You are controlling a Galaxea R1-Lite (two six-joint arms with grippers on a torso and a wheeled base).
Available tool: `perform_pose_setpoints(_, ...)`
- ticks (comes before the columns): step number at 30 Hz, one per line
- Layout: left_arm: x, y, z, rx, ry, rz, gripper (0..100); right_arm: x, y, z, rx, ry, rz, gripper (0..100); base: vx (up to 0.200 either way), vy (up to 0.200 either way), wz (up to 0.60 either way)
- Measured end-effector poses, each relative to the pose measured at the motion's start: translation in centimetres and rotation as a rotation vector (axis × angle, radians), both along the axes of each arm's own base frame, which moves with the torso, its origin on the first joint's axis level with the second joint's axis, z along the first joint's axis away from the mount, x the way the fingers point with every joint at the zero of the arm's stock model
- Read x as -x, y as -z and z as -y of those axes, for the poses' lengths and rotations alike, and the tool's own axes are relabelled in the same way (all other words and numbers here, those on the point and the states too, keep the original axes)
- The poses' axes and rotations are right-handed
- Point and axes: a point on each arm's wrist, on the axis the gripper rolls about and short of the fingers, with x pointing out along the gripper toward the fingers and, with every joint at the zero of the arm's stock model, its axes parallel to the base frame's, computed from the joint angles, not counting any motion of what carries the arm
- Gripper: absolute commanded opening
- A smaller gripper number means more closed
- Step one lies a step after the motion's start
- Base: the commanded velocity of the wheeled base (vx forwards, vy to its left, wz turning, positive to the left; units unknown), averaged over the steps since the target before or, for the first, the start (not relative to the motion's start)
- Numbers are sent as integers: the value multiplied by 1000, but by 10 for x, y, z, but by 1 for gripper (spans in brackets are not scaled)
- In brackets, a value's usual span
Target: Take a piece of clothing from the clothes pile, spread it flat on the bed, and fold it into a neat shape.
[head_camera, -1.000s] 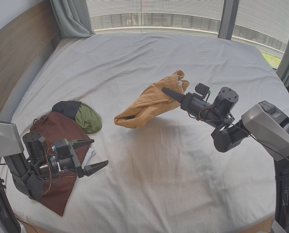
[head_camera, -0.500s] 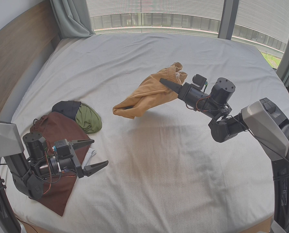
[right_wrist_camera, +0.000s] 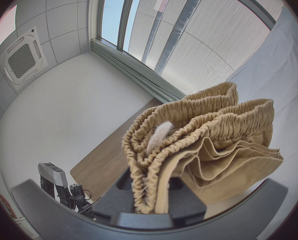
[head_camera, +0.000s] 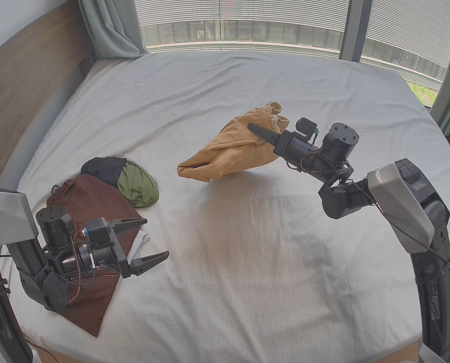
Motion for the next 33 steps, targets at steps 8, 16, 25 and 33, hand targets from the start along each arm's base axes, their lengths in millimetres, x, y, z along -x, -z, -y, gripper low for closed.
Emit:
perform_pose_setpoints(8, 0, 2, 0, -1, 0, -8, 100, -12, -9, 1, -8, 10, 20, 0, 0, 0, 0)
perform_pose_setpoints(16, -1, 3, 0, -2, 1, -11, 100, -18, -29, -3, -16, 8, 34, 0, 0, 0, 0)
perform_pose_setpoints(25, -1, 4, 0, -1, 0, -11, 100, -30, 8, -5, 11, 13, -48, 0, 0, 0, 0)
perform_pose_setpoints(33, -1, 4, 0, -1, 0, -12, 100, -30, 33, -2, 36, 23, -121, 0, 0, 0, 0)
